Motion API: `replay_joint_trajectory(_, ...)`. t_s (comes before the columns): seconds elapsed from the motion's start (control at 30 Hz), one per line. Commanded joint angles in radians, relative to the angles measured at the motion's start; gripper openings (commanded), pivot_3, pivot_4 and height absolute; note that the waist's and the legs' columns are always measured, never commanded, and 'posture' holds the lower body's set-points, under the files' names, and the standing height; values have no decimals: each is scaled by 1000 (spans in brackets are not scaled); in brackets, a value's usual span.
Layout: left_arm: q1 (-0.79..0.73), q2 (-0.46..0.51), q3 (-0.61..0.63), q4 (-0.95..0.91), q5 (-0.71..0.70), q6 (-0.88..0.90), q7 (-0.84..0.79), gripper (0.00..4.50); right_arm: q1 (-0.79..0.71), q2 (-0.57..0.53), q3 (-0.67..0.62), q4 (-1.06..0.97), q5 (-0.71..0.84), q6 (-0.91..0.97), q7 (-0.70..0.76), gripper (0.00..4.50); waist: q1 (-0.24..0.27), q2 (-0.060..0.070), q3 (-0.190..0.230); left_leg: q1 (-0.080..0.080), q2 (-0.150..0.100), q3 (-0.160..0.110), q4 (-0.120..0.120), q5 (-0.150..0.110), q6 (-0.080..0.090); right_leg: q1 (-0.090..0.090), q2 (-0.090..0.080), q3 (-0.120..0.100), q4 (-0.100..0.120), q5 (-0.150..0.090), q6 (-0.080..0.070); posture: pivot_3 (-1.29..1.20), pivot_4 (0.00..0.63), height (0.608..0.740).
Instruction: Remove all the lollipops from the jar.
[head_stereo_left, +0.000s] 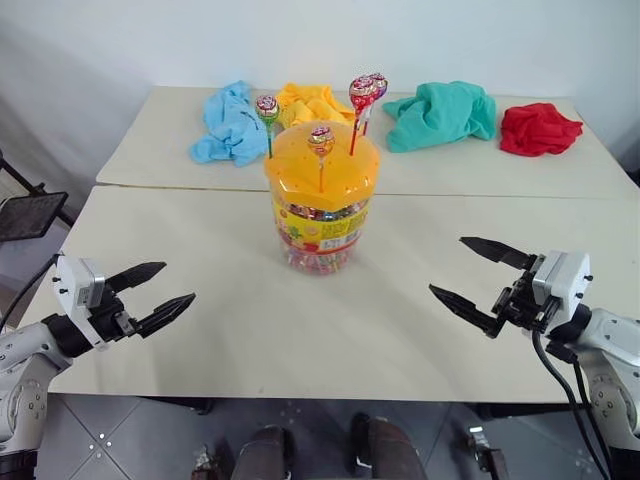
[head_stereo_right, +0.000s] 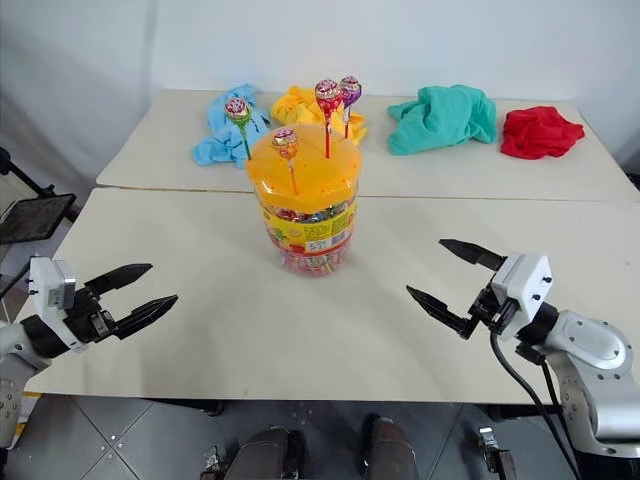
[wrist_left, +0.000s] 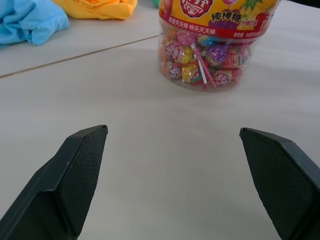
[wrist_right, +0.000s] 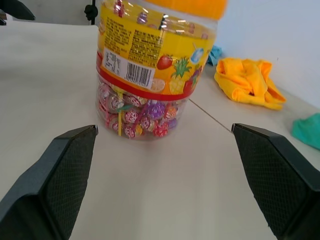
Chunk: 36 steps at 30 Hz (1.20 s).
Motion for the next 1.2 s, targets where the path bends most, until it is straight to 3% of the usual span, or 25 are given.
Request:
replay_joint_trajectory(0.03, -22, 13, 11, 12, 12, -32, -16, 4490, -4, 15, -8, -10, 12, -67, 39, 4500, -1, 0, 0, 0, 0, 0, 0, 0, 0, 0, 0, 0, 0, 0, 0, 0, 150, 740)
replay_joint_trajectory(0.33, -363, -16, 41, -18, -444, 349, 69, 4490, -128, 97, -58, -198, 310, 76, -155, 4500, 1, 0, 0, 0, 0, -1, 1, 3, -4, 0, 0, 1, 7, 1, 1, 0, 150, 740)
replay_joint_trajectory(0.47, -518, -41, -53, 27, -396, 345, 51, 4490, -172, 97, -62, -255, 377, 122, -231, 4500, 3, 0, 0, 0, -1, 0, 1, 3, -4, 0, 0, 0, 7, 1, 1, 0, 150, 740)
replay_joint_trajectory(0.63, -767, -126, -198, 175, -261, 275, 48, 4490, -170, 88, -38, -286, 362, 138, -226, 4500, 14, -1, 0, -1, -3, 1, 3, 3, -5, 1, 6, 3, 4, 1, 1, 0, 150, 740)
replay_joint_trajectory(0.87, -905, -196, -281, 314, -119, 206, 55, 4490, -145, 97, -43, -297, 325, 130, -246, 4500, 14, -1, 0, 2, -1, 11, 1, 3, -5, -2, 12, 13, 2, 1, 2, 0, 150, 740)
replay_joint_trajectory(0.97, -941, -232, -283, 343, -105, 194, 51, 3928, -139, 109, -31, -308, 313, 128, -260, 4500, 18, -1, 0, 1, -1, 13, 3, 3, -5, -2, 12, 13, 2, 1, 2, 0, 150, 740)
replay_joint_trajectory(1.2, -962, -248, -269, 366, -108, 215, 17, 1801, -126, 124, -18, -327, 298, 126, -273, 4500, 18, -1, 0, 1, -1, 12, 3, 3, -4, -2, 12, 16, 2, 2, 3, 0, 150, 740)
